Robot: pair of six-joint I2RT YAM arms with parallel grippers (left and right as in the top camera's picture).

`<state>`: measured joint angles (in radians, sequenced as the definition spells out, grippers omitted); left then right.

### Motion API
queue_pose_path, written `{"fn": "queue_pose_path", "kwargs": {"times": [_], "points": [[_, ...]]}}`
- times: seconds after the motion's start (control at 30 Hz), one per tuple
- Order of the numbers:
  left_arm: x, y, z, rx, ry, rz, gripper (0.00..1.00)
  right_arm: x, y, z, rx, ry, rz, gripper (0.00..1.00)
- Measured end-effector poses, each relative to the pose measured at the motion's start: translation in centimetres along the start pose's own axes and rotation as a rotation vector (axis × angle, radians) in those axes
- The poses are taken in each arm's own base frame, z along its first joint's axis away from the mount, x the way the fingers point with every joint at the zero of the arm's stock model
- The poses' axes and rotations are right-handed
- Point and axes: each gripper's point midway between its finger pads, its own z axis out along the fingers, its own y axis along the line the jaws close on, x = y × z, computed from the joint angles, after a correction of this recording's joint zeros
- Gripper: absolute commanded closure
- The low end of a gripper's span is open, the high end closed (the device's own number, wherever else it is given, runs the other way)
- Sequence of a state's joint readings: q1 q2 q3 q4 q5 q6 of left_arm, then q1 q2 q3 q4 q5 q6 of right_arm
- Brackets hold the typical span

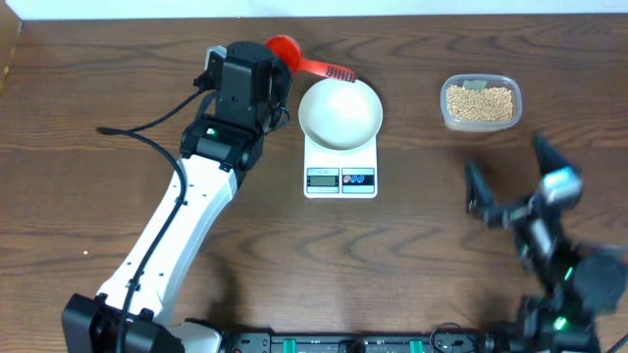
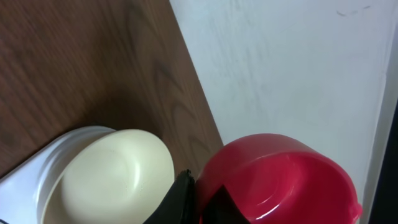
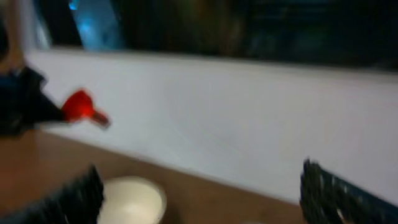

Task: Scoop item into bowl and weigh 50g on scale
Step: 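Lift the scoop over the bowl and pass it to the right gripper, then carry the scoop with the right gripper toward the soybean tub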

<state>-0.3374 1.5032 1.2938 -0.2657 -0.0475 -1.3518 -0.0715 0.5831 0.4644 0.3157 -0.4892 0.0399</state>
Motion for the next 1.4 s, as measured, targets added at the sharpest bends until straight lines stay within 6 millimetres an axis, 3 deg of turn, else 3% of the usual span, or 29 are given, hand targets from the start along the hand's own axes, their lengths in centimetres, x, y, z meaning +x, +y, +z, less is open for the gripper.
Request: {"fn": "queue_pose_path", "kwargs": {"times": [0.13,0.3,0.43,0.5,0.6,0.63,0.83,1.0,1.4], "points": [[0.2,0.1,0.0,-0.002,0.009,0.004,0.93,-2.8,-0.4,5.9,-0.156,0.167,0.105,0.01],[0.4,0.1,0.0,-0.005,0.021,0.000,0.93,0.5,-1.6,11.0,-0.260,0.536,0.351,0.01],[1.7,0.1,-0.2,-0.006,0.043,0.005,0.93,3.8,-3.4,15.0,-0.293,0.616,0.417,0.01],[2.7,0.1,-0.3,-0.009,0.062,0.003,0.93,5.5,-3.1,15.4,-0.319,0.650,0.494,0.01],[4.2,1.2,-0.5,-0.061,0.091,-0.053,0.93,8.2,-2.0,16.4,-0.394,0.696,0.643,0.25],[4.7,1.8,-0.4,-0.086,0.098,-0.077,0.93,8.8,-1.5,16.8,-0.426,0.701,0.680,0.38],[5.6,5.9,1.1,-0.248,0.091,-0.214,0.93,12.3,6.0,18.7,-0.691,0.763,0.794,0.49],[6.0,8.5,2.1,-0.344,0.077,-0.257,0.93,13.8,11.6,19.1,-0.800,0.836,0.850,0.56],[5.2,9.4,2.1,-0.381,0.059,-0.288,0.92,15.6,14.1,18.1,-0.718,0.991,0.934,0.80]]}}
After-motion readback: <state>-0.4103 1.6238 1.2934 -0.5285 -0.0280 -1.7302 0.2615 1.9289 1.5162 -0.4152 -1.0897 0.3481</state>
